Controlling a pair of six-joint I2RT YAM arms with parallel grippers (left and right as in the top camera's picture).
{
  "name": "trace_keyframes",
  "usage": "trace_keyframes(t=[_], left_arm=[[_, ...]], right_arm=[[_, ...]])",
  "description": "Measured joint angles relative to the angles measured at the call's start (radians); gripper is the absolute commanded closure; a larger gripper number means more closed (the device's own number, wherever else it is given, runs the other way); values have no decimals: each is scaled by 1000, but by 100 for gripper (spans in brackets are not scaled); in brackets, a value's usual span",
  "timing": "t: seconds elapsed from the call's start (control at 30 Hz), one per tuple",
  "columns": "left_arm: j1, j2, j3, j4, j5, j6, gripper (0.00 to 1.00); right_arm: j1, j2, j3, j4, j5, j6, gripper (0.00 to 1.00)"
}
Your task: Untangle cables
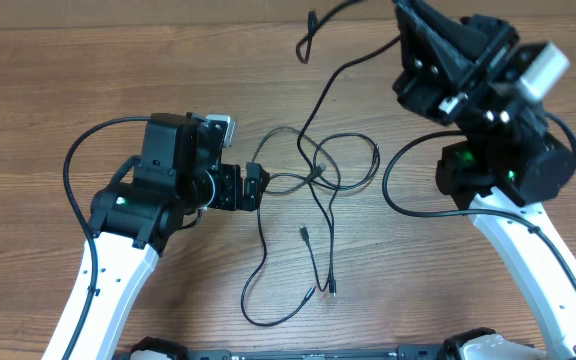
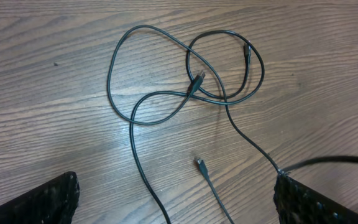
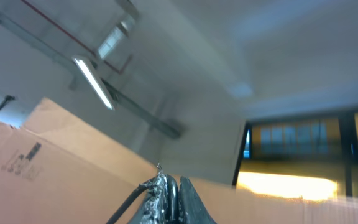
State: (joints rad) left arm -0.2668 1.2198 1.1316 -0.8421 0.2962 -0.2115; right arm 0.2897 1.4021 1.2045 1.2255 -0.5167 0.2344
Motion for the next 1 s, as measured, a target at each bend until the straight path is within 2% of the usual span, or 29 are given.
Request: trace_keyframes(t=[0.27,0.47,0.63,0.73,0.83,1.0], left_arm=[[0,0,0,16,-13,0,1],[0,0,0,43,-70,0,1],[0,0,0,59,-59,6,1],[1,0,0,93,51,121,0],[1,0,0,108,227,277,0],[0,5,1,176,428,399,1]], right_arm=[[0,0,0,-226,1,0,96],[0,0,0,-295,0,1,96],[0,0,0,-339,0,1,96],[0,0,0,-346,0,1,96],[0,0,0,-345,1,0,96],[0,0,0,-344,0,9,96]])
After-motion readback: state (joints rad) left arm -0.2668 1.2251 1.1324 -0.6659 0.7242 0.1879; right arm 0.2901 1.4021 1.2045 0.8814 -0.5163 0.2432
